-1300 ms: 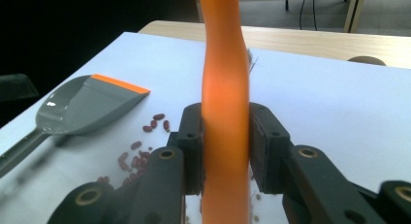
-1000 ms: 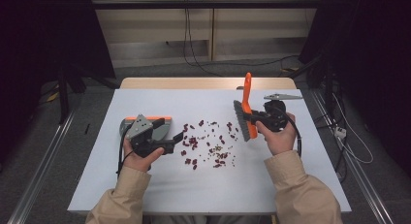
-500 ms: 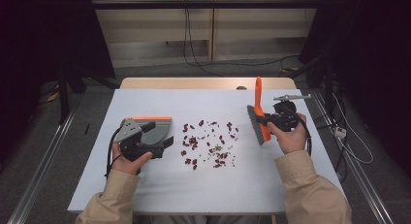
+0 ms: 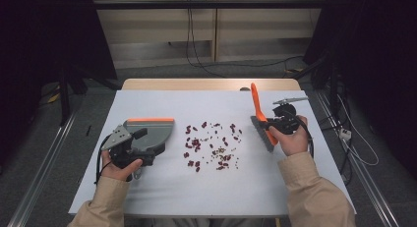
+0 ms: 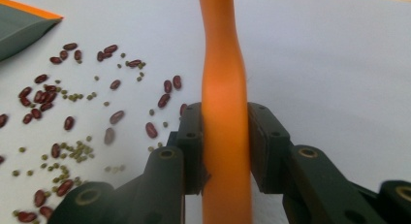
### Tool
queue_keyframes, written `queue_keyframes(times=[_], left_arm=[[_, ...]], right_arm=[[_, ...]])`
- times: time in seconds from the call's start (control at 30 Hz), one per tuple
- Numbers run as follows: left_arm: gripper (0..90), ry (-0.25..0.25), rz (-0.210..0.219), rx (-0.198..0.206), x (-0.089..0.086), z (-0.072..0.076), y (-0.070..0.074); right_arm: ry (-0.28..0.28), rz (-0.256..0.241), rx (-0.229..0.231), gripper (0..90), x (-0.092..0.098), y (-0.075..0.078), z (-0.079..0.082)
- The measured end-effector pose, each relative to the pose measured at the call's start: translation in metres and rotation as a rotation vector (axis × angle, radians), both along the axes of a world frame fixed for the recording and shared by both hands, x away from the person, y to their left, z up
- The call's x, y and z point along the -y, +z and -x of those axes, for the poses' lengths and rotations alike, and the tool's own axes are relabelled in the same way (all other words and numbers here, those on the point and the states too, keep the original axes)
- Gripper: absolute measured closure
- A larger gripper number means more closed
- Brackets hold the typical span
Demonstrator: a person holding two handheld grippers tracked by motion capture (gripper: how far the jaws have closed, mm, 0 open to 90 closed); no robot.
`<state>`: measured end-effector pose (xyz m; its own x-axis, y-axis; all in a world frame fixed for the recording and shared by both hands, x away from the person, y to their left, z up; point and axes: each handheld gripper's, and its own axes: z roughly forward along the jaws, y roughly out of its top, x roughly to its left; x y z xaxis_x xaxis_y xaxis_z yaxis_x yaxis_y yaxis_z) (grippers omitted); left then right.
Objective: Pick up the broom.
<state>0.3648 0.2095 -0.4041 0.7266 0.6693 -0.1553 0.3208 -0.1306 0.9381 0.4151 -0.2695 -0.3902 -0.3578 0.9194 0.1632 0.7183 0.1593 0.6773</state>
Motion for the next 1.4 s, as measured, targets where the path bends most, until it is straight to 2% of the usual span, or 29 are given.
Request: queue_keyframes(times=[0.13,0.4,0.53,0.63,0.73,0.83,0.93,1.0,1.1,1.13,1.17,1.27,1.4], left_arm=[[7.0,0.008,-0.002,-0.007,-0.005,0.001,-0.003],[6.3,0.004,-0.012,-0.017,-0.012,0.003,-0.009],[6.0,-0.001,-0.02,-0.027,-0.015,0.005,-0.012],[6.0,0.002,-0.025,-0.031,-0.016,0.005,-0.015],[6.0,0.003,-0.034,-0.034,-0.017,0.007,-0.017],[5.9,-0.003,-0.042,-0.038,-0.017,0.008,-0.02],[5.9,-0.006,-0.042,-0.041,-0.015,0.008,-0.021],[6.0,-0.006,-0.039,-0.039,-0.015,0.008,-0.021],[6.0,-0.005,-0.041,-0.038,-0.015,0.008,-0.021],[6.0,-0.004,-0.041,-0.04,-0.015,0.008,-0.021],[6.0,-0.005,-0.042,-0.04,-0.015,0.007,-0.021],[6.0,-0.005,-0.039,-0.037,-0.015,0.007,-0.021],[6.0,-0.006,-0.039,-0.039,-0.016,0.007,-0.021]], right_arm=[[-0.009,0.017,0.006,70.5,-0.006,-0.008,-0.008],[0.009,0.062,0.021,70.3,-0.016,-0.016,-0.015],[0.019,0.056,0.029,68.9,-0.016,-0.018,-0.013],[0.016,0.028,0.039,61.0,-0.015,-0.017,-0.01],[0.024,0.017,0.036,57.6,-0.011,-0.017,-0.005],[0.034,0.03,0.029,56.9,-0.007,-0.017,0.0],[0.046,0.073,0.023,55.9,-0.006,-0.017,0.003],[0.053,0.109,0.022,56.2,-0.005,-0.018,0.005],[0.076,0.134,0.03,61.3,-0.005,-0.021,0.006],[0.083,0.143,0.039,65.7,-0.005,-0.021,0.006],[0.089,0.134,0.041,67.5,-0.005,-0.022,0.005],[0.061,0.128,0.042,70.8,-0.007,-0.024,0.005],[0.042,0.101,0.05,71.3,-0.008,-0.026,0.004]])
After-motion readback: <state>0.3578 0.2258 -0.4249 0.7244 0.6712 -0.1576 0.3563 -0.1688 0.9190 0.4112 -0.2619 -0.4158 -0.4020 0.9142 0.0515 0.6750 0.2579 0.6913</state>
